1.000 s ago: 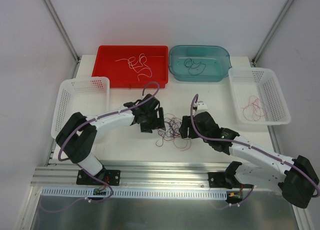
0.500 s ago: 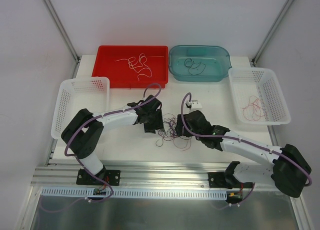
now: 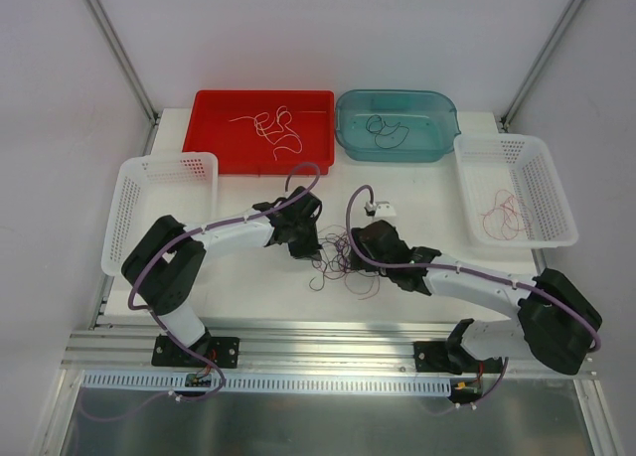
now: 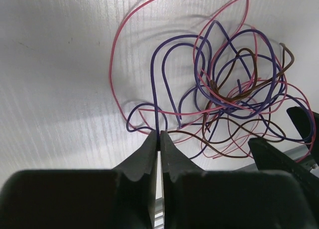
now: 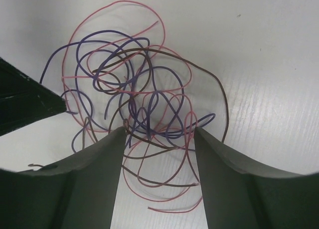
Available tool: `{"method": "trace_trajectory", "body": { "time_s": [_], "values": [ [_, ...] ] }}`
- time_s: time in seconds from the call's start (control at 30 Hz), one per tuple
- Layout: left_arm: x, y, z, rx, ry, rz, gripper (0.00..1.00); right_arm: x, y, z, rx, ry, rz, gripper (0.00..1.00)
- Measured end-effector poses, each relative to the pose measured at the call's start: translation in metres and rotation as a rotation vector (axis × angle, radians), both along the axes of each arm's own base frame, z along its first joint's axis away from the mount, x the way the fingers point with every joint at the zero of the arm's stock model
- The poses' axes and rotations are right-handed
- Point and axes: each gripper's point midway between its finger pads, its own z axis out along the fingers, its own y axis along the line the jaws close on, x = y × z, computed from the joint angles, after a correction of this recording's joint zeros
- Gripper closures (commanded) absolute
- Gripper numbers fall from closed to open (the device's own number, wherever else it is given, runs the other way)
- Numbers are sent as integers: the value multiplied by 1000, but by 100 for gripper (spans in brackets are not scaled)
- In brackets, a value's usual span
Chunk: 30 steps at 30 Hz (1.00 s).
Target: Untangle the cables
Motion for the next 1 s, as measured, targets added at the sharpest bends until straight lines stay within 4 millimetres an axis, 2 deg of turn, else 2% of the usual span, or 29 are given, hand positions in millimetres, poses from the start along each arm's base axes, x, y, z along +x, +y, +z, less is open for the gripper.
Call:
{"method": "trace_trajectory", "body": {
  "time_s": [0.03, 0.13, 0.17, 0.2, 0.27, 0.4, 0.5, 0.6, 0.73, 0.87, 1.0],
  "values": [
    [0, 0, 0, 0, -1, -1, 100, 1, -1, -2, -6, 0, -7, 42],
    [0, 0, 4, -5, -10, -6, 100, 3, -5, -8, -29, 2, -33, 56],
    [0, 1, 7, -10, -17, -9, 100, 4, -6, -10, -37, 1, -42, 64],
    [-1, 1, 11, -17, -30, -15, 100, 6, -9, -12, -48, -2, -54, 68],
    [-2, 3, 25, -33, -62, -28, 100, 8, -13, -15, -66, -3, -74, 81],
    [-3, 13, 62, -56, -156, -50, 100, 12, -27, -18, -85, 0, -126, 92],
    [-1, 32, 90, -56, -221, -47, 100, 13, -50, -24, -112, 18, -187, 99],
    [9, 59, 116, -37, -283, -8, 100, 11, -80, -23, -122, 37, -259, 99],
    [22, 99, 159, 10, -388, 61, 100, 14, -116, -6, -88, 20, -367, 99],
    [26, 127, 205, 40, -501, 92, 100, 14, -148, 14, -48, -7, -465, 99],
    [25, 153, 232, 99, -573, 126, 100, 7, -180, 24, -46, 1, -566, 99]
  ]
}}
